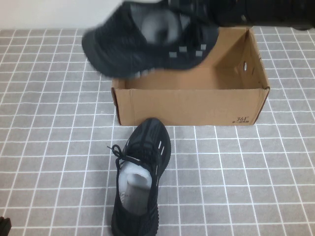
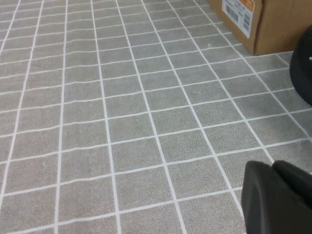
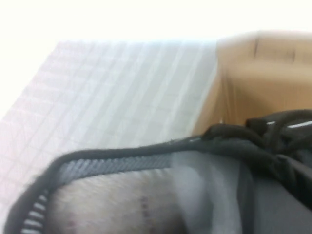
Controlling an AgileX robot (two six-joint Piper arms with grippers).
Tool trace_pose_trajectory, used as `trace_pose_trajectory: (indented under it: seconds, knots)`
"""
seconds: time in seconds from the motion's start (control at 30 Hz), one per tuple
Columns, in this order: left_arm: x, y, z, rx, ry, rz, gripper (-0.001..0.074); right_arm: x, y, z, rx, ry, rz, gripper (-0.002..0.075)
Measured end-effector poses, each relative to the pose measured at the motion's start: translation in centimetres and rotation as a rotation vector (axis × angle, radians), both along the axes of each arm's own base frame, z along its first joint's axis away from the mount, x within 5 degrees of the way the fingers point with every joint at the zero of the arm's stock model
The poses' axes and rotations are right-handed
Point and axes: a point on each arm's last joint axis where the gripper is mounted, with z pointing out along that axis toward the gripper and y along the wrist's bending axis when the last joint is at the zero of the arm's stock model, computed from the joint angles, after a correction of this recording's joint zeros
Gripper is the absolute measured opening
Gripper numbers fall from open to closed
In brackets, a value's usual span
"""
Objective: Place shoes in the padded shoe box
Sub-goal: Place the shoe in the shoe box
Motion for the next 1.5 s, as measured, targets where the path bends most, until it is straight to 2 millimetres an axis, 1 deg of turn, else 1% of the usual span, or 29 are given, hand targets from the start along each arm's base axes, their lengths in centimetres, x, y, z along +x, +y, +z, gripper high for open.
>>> trace_pose_trajectory:
  seconds: [0.1, 0.2, 0.4, 0.5, 0.7, 0.77, 0.93, 1.17, 1.33, 1.5]
  knots:
    - [0.0, 0.0, 0.0, 0.000, 0.000, 0.000, -0.0004, 2.0, 0.0, -0.4, 0.108, -0.027, -0.075, 0.0005]
    - [0.0, 0.0, 0.0, 0.000, 0.000, 0.000, -0.0004, 4.3, 0.2, -2.1, 0.159, -0.013, -0.124, 0.0005]
    - [0.0, 0.0, 0.0, 0.000, 0.000, 0.000, -0.0004, 8.6, 0.5, -5.9, 0.149, 0.054, -0.187, 0.0005]
    - [0.0, 0.0, 0.0, 0.000, 0.000, 0.000, -0.0004, 10.1, 0.6, -6.9, 0.122, 0.066, -0.197, 0.0005]
    - [0.0, 0.0, 0.0, 0.000, 0.000, 0.000, -0.0004, 11.9, 0.3, -7.2, 0.097, 0.052, -0.213, 0.0005]
    - [0.0, 0.0, 0.0, 0.000, 0.000, 0.000, -0.0004, 12.6, 0.1, -7.8, 0.092, 0.056, -0.222, 0.0005]
    - [0.0, 0.0, 0.0, 0.000, 0.000, 0.000, -0.0004, 14.3, 0.1, -10.3, 0.050, 0.063, -0.228, 0.0005]
    - [0.0, 0.0, 0.0, 0.000, 0.000, 0.000, -0.0004, 16.2, 0.4, -14.5, -0.092, 0.022, -0.181, 0.0003]
    - [0.0, 0.0, 0.0, 0.000, 0.000, 0.000, -0.0004, 17.3, 0.4, -16.6, -0.101, 0.013, -0.183, 0.0003]
    - [0.0, 0.0, 0.0, 0.000, 0.000, 0.000, -0.0004, 17.9, 0.6, -17.9, -0.091, -0.007, -0.182, 0.0003]
